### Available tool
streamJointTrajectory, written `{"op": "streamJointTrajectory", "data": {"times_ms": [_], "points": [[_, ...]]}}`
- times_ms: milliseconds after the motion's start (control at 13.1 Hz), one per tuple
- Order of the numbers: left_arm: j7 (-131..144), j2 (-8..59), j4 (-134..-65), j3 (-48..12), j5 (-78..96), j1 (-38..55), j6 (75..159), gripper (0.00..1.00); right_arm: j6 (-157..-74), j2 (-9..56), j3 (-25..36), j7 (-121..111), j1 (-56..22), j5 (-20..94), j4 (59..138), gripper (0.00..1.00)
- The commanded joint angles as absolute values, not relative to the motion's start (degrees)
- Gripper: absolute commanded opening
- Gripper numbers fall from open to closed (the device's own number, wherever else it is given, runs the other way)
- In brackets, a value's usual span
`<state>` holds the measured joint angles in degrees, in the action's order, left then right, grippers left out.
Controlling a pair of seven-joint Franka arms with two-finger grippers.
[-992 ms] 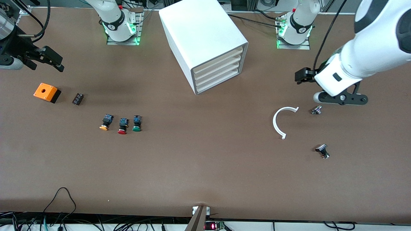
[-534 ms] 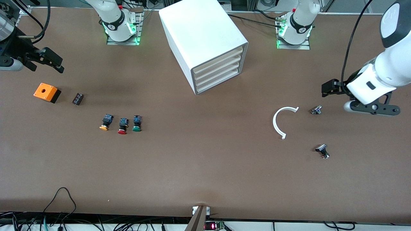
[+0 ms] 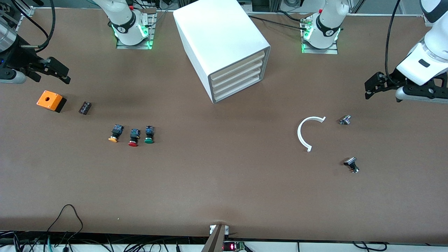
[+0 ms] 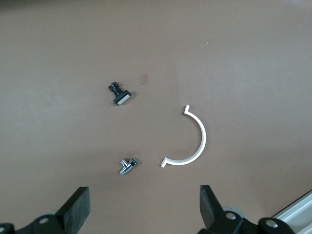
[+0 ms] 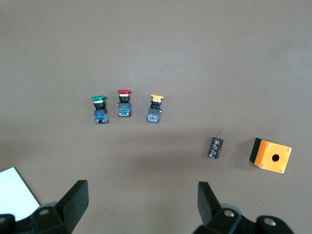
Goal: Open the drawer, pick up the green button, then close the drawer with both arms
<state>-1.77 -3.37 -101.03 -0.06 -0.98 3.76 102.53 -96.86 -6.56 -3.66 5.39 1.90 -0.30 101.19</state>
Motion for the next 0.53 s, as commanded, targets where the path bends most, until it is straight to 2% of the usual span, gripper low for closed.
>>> {"op": "streamJointTrajectory", "data": {"times_ms": [0,458], "points": [[-1.9,-3.4,-99.7,-0.2,-0.1,4.4,99.9,0.99,-96.0,-6.2,-4.1,4.5,2.4,-0.9,99.9,0.99],[-0.7,-3.2,-99.3,-0.2,-0.2,4.1,98.0,0.99,-96.1,-6.2,-4.1,4.4,2.4,-1.0,99.8,0.99]]}}
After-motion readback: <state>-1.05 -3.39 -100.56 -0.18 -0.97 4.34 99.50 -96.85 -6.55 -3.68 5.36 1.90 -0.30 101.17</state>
